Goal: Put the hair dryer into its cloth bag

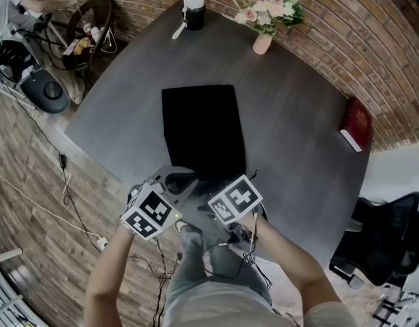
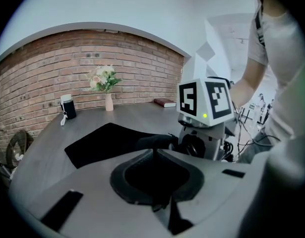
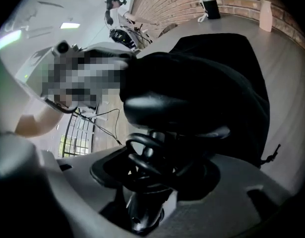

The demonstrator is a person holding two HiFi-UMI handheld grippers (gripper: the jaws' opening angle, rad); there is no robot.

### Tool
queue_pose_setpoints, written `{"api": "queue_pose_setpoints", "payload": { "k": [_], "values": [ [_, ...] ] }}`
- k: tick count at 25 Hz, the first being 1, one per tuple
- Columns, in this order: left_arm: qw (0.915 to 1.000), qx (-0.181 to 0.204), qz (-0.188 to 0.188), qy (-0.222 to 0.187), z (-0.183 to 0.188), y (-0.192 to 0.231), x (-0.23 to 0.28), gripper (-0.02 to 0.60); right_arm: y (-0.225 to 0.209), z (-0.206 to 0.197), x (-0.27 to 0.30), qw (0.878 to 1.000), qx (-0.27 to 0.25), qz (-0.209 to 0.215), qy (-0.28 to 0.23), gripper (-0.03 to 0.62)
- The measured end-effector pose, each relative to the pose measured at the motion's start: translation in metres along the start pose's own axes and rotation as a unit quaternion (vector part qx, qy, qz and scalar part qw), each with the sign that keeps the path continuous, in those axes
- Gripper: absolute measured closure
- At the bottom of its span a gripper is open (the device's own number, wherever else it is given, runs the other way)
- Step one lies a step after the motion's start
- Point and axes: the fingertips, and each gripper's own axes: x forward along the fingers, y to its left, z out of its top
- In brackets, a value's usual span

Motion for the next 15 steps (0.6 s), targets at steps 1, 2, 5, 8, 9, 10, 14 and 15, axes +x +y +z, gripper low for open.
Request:
{"api": "queue_pose_setpoints", "payload": {
  "k": [1,2,5,8,9,10,14,15],
  "values": [
    [1.0000,0.002,-0.001,0.000,0.001,0.000,0.000,0.560,-0.002,0.005,0.000,1.000,0.007,-0.004,-0.004,0.322],
    [1.0000,0.004,-0.002,0.001,0.001,-0.001,0.000,0.560,-0.004,0.010,0.001,1.000,0.013,-0.009,-0.008,0.322],
    [1.0000,0.001,-0.004,-0.001,0.002,-0.003,0.001,0.560,-0.009,0.024,0.000,0.999,0.030,-0.022,-0.031,0.322],
    [0.9999,-0.006,-0.005,-0.010,0.003,-0.004,0.002,0.560,-0.014,0.037,-0.002,0.996,0.055,-0.031,-0.060,0.321],
    [0.9999,-0.008,-0.005,-0.012,0.004,-0.004,0.002,0.560,-0.016,0.041,-0.003,0.995,0.063,-0.035,-0.069,0.319],
    [0.9999,-0.010,-0.005,-0.013,0.003,-0.004,0.002,0.560,-0.018,0.044,-0.003,0.994,0.070,-0.039,-0.077,0.319],
    [0.9998,-0.019,-0.002,-0.011,-0.001,-0.005,0.003,0.560,-0.029,0.052,-0.002,0.988,0.095,-0.059,-0.106,0.316],
    [0.9997,-0.021,-0.001,-0.011,-0.002,-0.005,0.003,0.560,-0.031,0.053,-0.002,0.986,0.100,-0.061,-0.114,0.316]
  ]
}}
